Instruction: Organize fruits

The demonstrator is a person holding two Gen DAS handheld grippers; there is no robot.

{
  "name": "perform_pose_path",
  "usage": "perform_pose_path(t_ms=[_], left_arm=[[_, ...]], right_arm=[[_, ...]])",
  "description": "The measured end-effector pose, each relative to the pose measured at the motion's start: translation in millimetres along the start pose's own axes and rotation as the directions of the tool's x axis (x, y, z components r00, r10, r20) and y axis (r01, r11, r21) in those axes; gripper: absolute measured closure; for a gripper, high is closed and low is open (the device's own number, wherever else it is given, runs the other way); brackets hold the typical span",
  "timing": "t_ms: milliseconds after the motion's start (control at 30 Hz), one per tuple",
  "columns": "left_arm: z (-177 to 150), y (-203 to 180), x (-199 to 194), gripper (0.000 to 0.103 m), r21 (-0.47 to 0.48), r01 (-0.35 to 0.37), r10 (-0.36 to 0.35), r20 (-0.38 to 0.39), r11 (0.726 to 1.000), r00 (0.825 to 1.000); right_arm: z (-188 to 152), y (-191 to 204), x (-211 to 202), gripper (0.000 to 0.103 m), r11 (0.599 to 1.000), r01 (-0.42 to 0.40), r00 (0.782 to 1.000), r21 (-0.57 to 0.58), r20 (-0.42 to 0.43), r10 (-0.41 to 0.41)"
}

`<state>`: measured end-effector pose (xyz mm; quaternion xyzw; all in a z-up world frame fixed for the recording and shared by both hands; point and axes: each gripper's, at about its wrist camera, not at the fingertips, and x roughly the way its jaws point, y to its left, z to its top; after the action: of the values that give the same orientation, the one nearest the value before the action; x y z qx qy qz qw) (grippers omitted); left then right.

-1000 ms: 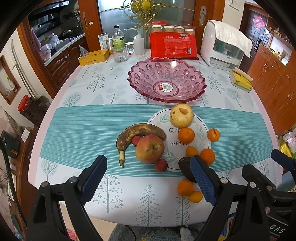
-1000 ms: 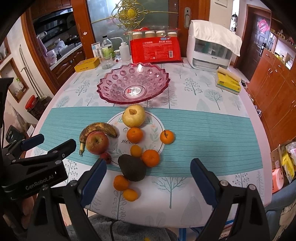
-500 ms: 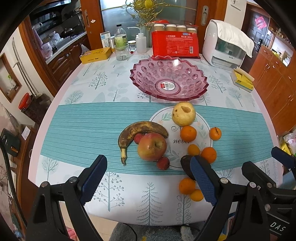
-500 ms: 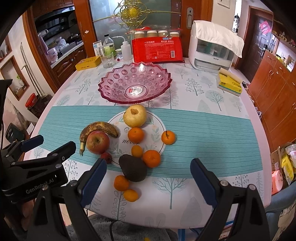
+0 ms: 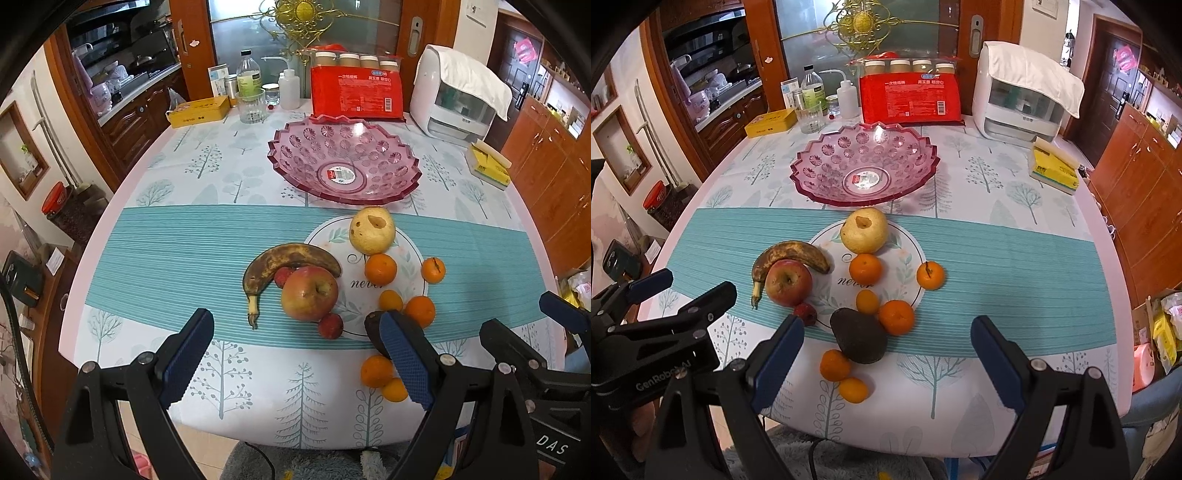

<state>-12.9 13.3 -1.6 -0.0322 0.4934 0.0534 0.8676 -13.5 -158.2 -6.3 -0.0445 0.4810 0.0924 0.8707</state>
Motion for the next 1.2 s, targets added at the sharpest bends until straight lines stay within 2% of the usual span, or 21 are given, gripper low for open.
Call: perform_pose_path(t_ms=[533, 833, 1067, 1200], left_arm=[[6, 3, -24, 0.012, -0.013, -0.023, 0.024, 0.050, 1.000, 0.998], [-3, 3, -21, 0.012, -0.014, -0.030, 0.030, 0.026, 0.999, 0.999], [-9, 11, -6, 0.012, -0.041, -0.035, 0.034, -0.024, 0.999, 0.999], [-11, 17, 9, 0.012, -0.057, -0.013, 0.010, -0.061, 0.998, 0.998]], right_arm=[[12, -7, -14, 0.010, 1.000, -0.013, 0.999, -0.007, 0.048, 0.013], [13, -19, -8, 0.010, 1.000, -0.023, 0.999, 0.012, 0.049, 0.022], [14, -23, 10, 0.010, 0.996, -0.087, 0.996, 0.014, 0.015, 0.087], [13, -22, 23, 0.010, 0.991, -0.132, 0.991, 0.024, -0.017, 0.133]])
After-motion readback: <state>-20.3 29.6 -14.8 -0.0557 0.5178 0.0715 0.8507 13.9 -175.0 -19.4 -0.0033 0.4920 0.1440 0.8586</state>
